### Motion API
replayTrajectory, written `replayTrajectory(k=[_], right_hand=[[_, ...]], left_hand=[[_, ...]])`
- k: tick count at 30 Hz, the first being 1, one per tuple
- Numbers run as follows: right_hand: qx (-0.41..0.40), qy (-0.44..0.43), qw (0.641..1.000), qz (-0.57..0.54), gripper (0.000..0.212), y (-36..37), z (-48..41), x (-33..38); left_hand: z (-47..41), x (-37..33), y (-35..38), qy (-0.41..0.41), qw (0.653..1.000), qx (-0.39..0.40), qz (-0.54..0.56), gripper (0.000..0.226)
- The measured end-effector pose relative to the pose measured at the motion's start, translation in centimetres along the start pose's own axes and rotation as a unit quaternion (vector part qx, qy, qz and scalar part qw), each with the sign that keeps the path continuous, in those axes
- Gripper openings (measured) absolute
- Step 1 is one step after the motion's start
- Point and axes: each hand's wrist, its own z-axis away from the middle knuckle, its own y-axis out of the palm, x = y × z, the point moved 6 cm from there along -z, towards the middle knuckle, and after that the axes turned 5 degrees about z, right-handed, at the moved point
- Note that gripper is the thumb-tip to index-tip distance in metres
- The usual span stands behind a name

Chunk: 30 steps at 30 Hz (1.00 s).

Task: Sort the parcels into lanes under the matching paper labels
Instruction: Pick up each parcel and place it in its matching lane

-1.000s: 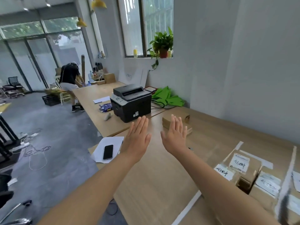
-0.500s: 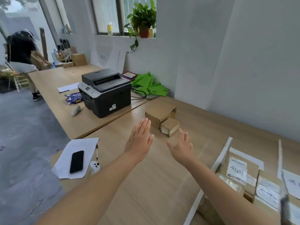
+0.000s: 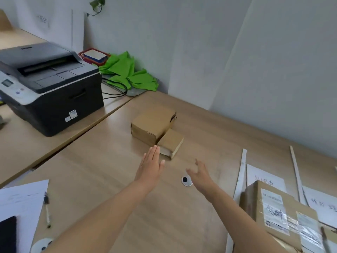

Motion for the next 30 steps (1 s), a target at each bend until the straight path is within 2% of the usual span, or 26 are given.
replayTrajectory(k=[2,5,8,11,14,16,18,20,24,27,30], right_hand=[[0.011,0.018,0.999,-0.024,0.068,1.9,-2.6,0.6],[0.029,0.048,0.996,-0.072,0.061,4.2,-6.5,1.5],[0.024,0.057,0.992,-0.112,0.042,5.3,-10.0,2.6],[0.006,0.092,0.985,-0.148,0.041,5.7,-12.8,2.8],[0.001,0.111,0.971,-0.21,0.039,6.4,-14.3,2.9],[-0.014,0.129,0.957,-0.259,0.044,7.1,-14.4,2.6],[-0.025,0.144,0.946,-0.289,0.039,8.1,-13.9,1.5],[-0.025,0.161,0.935,-0.314,0.032,9.0,-12.4,-0.3],[-0.032,0.206,0.916,-0.342,0.022,9.2,-6.0,-2.9],[0.003,0.216,0.896,-0.389,0.017,9.3,-1.7,-3.7],[0.004,0.174,0.903,-0.392,0.034,7.4,1.0,-3.1]], left_hand=[[-2.6,2.7,0.7,-0.039,0.996,0.013,0.074,0.056],[-6.0,6.3,1.8,-0.132,0.973,0.004,0.188,0.054],[-8.4,7.8,4.0,-0.179,0.952,0.022,0.247,0.053],[-10.4,7.5,6.0,-0.18,0.938,0.051,0.291,0.056],[-11.2,7.2,6.9,-0.192,0.924,0.044,0.328,0.056],[-11.0,7.4,6.8,-0.197,0.918,0.033,0.342,0.046],[-10.1,7.8,6.1,-0.195,0.912,0.012,0.361,0.027],[-8.3,8.1,5.2,-0.193,0.908,0.004,0.371,0.029],[-3.7,8.3,3.9,-0.197,0.912,0.037,0.359,0.039],[-0.9,7.7,3.1,-0.181,0.916,0.053,0.355,0.032],[0.6,6.1,1.6,-0.145,0.912,0.072,0.378,0.017]])
